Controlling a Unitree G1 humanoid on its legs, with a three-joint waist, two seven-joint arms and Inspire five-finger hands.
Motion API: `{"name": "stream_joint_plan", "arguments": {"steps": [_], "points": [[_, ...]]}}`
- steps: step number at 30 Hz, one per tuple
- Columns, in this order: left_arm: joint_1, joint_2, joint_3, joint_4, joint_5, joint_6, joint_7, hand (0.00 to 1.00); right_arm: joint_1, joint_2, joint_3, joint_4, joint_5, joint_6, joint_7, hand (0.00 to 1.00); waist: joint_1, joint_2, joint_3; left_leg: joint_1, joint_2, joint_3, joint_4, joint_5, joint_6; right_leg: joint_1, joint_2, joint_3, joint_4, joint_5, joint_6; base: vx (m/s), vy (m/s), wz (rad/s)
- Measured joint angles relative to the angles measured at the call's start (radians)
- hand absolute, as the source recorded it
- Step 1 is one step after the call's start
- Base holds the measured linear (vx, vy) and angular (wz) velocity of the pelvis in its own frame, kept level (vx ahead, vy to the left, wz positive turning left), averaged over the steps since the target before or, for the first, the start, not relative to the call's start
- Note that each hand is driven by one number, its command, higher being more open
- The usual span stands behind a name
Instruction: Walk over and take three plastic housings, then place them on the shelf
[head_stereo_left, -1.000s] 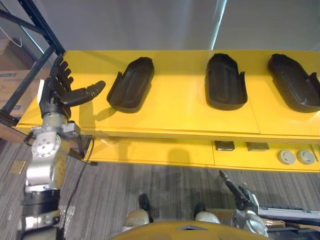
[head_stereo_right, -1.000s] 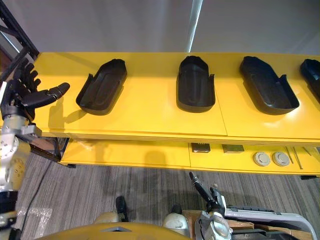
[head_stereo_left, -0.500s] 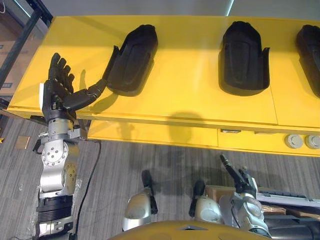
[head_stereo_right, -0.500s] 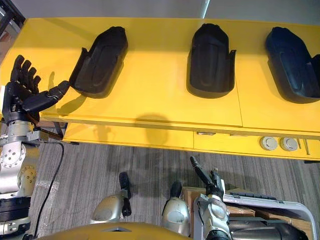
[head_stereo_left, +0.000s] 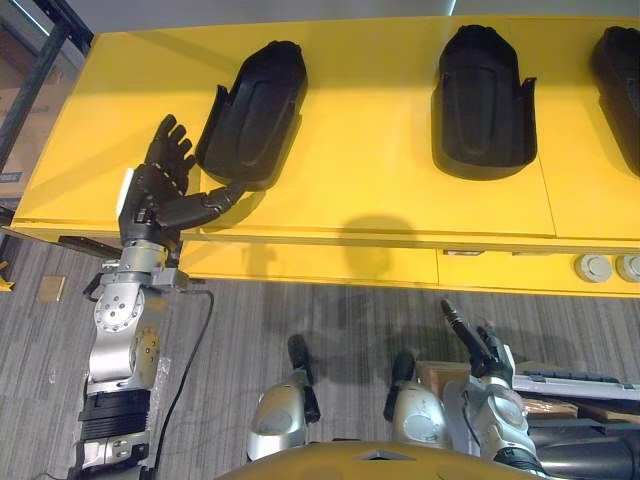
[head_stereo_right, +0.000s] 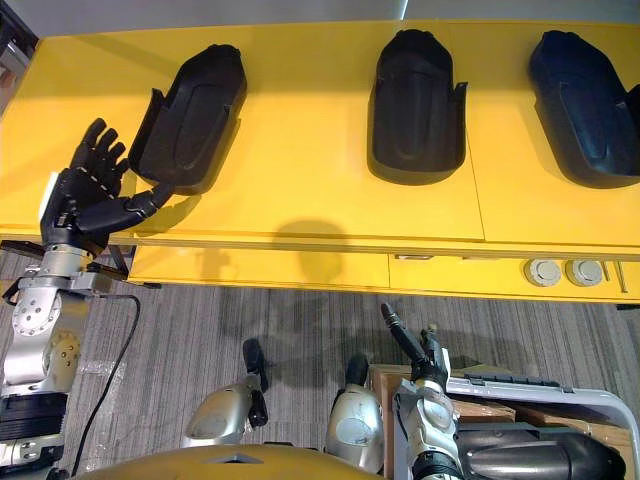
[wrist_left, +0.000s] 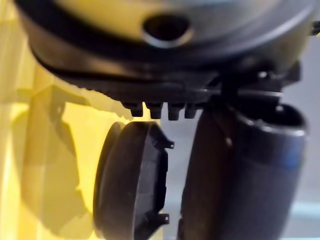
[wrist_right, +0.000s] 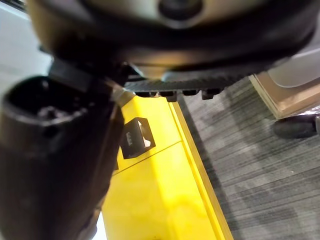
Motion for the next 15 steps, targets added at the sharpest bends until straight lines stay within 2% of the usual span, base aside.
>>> {"name": "stream_joint_plan", "arguments": {"steps": [15], "points": [[-0.04, 0.0, -0.044, 0.054, -0.031, -0.002, -0.027, 1.0, 0.0, 0.0, 0.001, 0.0, 0.0, 0.001, 0.002, 1.0, 0.0, -0.008, 0.005, 0.0, -0.001, 0.002, 0.0, 0.0, 0.0, 0.0, -0.002, 0.001, 0.002, 0.001, 0.001, 0.0, 0.0, 0.0]]}}
